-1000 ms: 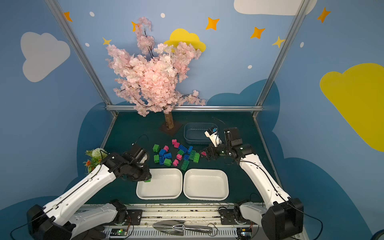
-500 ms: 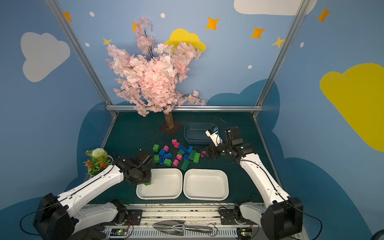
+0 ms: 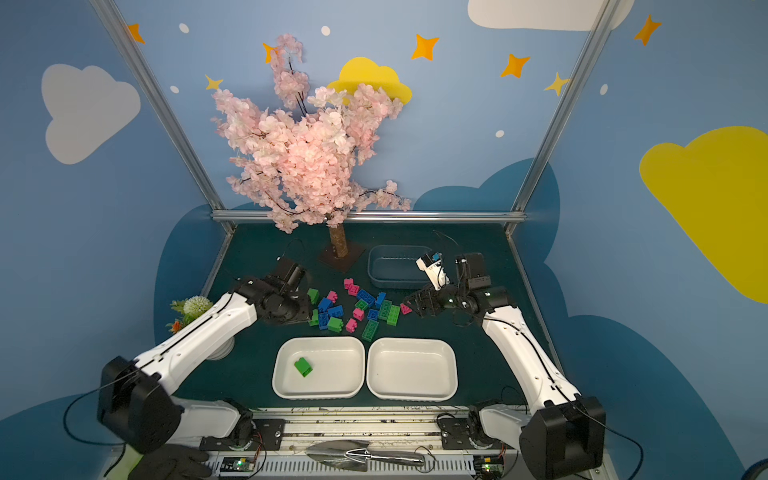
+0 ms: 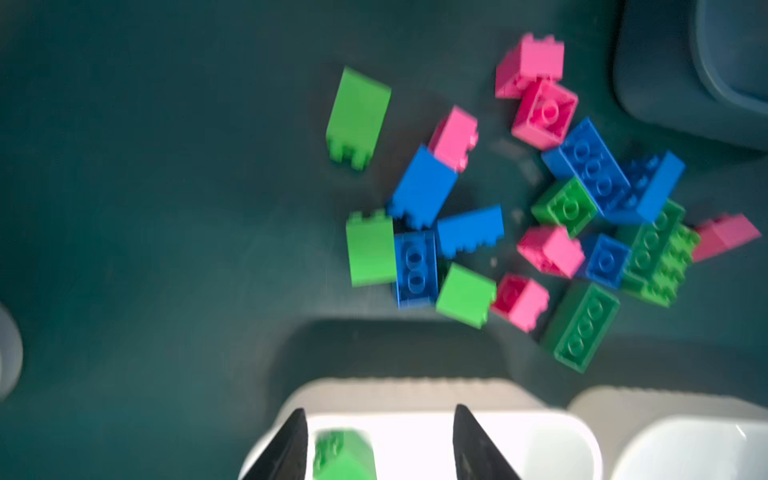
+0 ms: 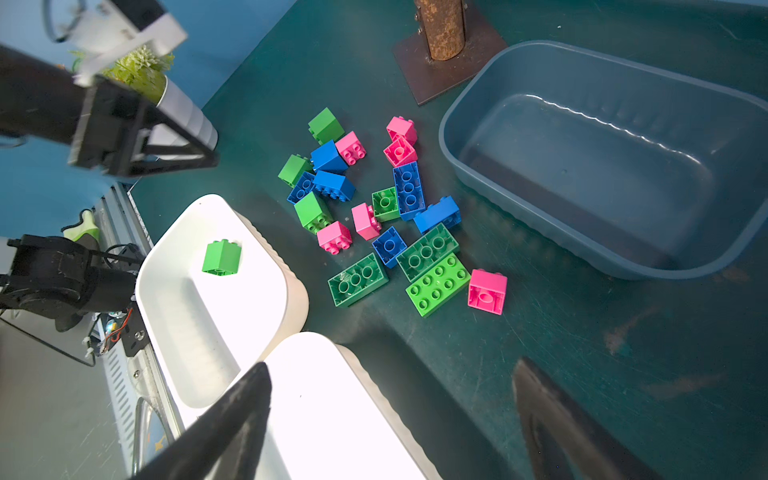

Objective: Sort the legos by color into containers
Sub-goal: 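Carry the green brick to the white tray and release it, then move the left gripper back to the pile and grasp another green brick, then carry the green brick into the white tray and open the left gripper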

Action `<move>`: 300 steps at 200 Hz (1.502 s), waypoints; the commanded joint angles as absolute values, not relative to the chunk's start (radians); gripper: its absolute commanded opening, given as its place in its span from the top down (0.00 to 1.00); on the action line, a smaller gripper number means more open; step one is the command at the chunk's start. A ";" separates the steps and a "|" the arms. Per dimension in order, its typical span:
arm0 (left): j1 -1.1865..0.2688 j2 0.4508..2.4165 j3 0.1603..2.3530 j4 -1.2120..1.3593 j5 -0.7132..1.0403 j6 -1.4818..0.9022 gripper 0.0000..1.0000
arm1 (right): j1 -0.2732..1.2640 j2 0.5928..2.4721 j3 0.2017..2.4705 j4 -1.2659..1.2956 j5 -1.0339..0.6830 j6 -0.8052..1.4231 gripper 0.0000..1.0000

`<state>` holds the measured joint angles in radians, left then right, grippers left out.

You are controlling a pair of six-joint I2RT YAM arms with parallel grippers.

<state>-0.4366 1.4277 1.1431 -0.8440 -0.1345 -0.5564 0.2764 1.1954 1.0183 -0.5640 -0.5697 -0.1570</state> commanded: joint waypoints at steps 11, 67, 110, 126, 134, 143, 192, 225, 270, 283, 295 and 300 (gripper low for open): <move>-0.384 1.626 1.255 -0.756 -0.125 -0.397 0.43 | 0.265 1.189 1.051 -0.546 -0.595 -0.144 0.10; -0.342 1.845 1.354 -0.703 -0.174 -0.282 0.44 | 0.247 1.184 1.044 -0.556 -0.598 -0.146 0.10; -0.317 1.912 1.335 -0.650 -0.175 -0.225 0.45 | 0.234 1.167 1.034 -0.578 -0.605 -0.155 0.10; -0.308 1.931 1.336 -0.620 -0.152 -0.206 0.46 | 0.228 1.167 1.033 -0.588 -0.619 -0.155 0.10; -0.308 1.943 1.340 -0.612 -0.149 -0.192 0.46 | 0.229 1.167 1.035 -0.595 -0.636 -0.156 0.10; -0.304 1.959 1.343 -0.605 -0.146 -0.181 0.46 | 0.227 1.164 1.034 -0.602 -0.662 -0.157 0.10; -0.273 2.012 1.400 -0.614 -0.080 -0.161 0.55 | 0.227 1.157 1.022 -0.632 -0.744 -0.157 0.10; -0.270 2.019 1.411 -0.623 -0.075 -0.159 0.70 | 0.227 1.156 1.022 -0.634 -0.735 -0.154 0.10; -0.270 1.942 1.427 -0.712 -0.065 -0.164 0.73 | 0.229 1.156 1.019 -0.623 -0.739 -0.142 0.10; -0.272 1.884 1.425 -0.757 -0.046 -0.178 0.73 | 0.228 1.152 1.015 -0.616 -0.741 -0.135 0.10; -0.279 1.822 1.418 -0.802 -0.026 -0.195 0.72 | 0.229 1.152 1.009 -0.603 -0.745 -0.128 0.10; -0.284 1.796 1.413 -0.820 -0.015 -0.206 0.72 | 0.228 1.151 1.006 -0.598 -0.748 -0.124 0.10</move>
